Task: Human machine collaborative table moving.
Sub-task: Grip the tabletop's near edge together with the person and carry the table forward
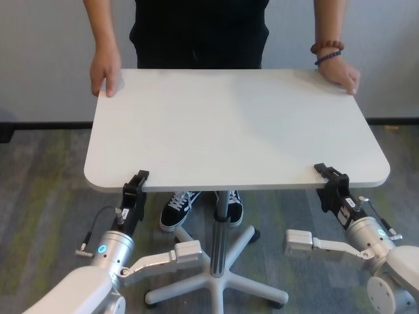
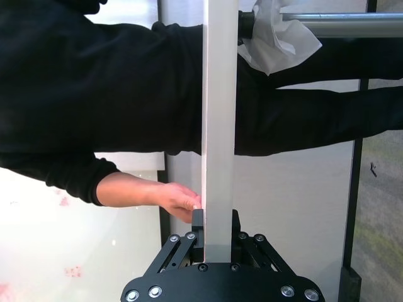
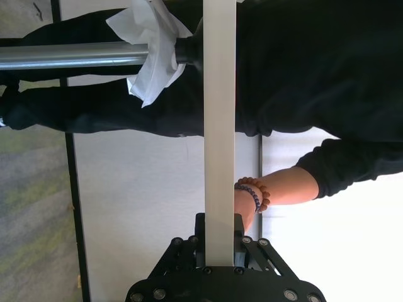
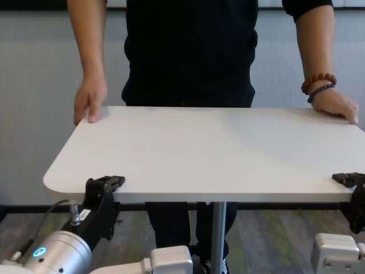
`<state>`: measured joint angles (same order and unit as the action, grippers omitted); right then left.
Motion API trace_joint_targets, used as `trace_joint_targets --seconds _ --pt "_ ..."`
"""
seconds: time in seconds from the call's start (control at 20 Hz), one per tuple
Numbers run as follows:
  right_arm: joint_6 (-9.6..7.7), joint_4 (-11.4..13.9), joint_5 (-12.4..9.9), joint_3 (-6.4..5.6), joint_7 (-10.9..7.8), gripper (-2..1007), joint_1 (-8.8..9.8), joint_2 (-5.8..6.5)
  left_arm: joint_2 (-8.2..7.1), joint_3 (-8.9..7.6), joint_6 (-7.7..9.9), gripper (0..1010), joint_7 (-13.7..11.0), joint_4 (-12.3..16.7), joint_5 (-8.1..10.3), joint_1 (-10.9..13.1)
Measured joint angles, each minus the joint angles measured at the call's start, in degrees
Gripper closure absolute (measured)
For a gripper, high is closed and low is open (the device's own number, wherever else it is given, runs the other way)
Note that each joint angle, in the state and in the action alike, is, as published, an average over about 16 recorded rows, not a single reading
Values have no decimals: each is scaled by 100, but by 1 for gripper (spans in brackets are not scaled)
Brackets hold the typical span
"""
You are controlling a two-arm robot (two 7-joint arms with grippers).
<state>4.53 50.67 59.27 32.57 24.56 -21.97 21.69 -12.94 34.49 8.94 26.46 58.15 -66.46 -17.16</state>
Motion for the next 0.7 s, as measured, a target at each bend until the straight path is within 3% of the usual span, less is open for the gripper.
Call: trace_joint_targets --seconds 0.7 --pt "20 -60 -73 15 35 804 -21 -15 51 58 113 791 20 -127 -61 -49"
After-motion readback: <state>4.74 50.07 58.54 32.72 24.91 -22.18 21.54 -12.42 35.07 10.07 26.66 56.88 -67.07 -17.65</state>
